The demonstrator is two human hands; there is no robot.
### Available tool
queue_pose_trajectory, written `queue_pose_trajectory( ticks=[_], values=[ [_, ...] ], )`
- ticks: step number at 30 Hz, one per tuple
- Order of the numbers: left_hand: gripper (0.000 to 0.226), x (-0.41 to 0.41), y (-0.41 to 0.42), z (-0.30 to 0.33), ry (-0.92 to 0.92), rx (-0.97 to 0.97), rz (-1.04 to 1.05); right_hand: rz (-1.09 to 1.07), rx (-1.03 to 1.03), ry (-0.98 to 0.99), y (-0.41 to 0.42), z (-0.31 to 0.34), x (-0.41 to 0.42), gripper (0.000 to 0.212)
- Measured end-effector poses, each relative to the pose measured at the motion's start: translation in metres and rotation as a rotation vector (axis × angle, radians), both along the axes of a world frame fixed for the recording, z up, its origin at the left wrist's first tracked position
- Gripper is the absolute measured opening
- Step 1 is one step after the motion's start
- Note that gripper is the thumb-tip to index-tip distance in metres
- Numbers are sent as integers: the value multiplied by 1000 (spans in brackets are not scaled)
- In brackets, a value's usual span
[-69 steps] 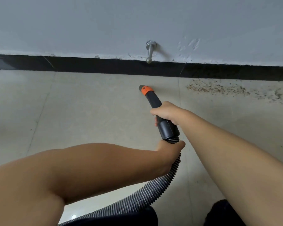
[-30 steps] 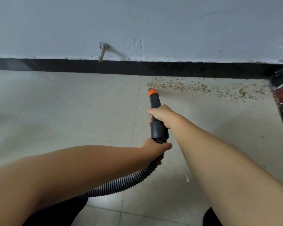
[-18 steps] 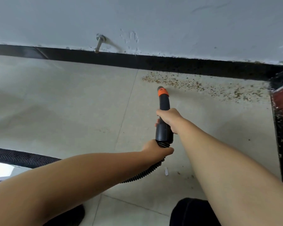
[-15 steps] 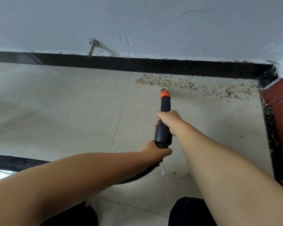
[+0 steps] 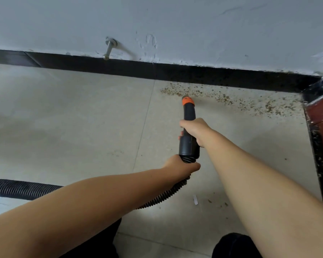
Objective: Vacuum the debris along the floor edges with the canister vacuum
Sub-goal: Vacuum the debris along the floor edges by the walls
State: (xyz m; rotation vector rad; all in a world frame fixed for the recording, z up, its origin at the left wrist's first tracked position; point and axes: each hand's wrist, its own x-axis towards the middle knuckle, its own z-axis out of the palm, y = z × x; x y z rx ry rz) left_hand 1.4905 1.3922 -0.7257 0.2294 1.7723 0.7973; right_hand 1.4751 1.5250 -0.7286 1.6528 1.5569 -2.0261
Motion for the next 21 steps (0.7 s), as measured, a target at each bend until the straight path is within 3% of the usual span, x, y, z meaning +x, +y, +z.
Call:
queue_pose_trajectory(
  ticks=[10, 21],
  values=[
    [17, -30, -2, -4, 24, 33, 125, 168, -18, 24, -5, 8, -43, 23],
    [15, 12, 20, -13, -30, 52, -44, -20, 12, -14, 21, -4, 19, 10]
  ],
)
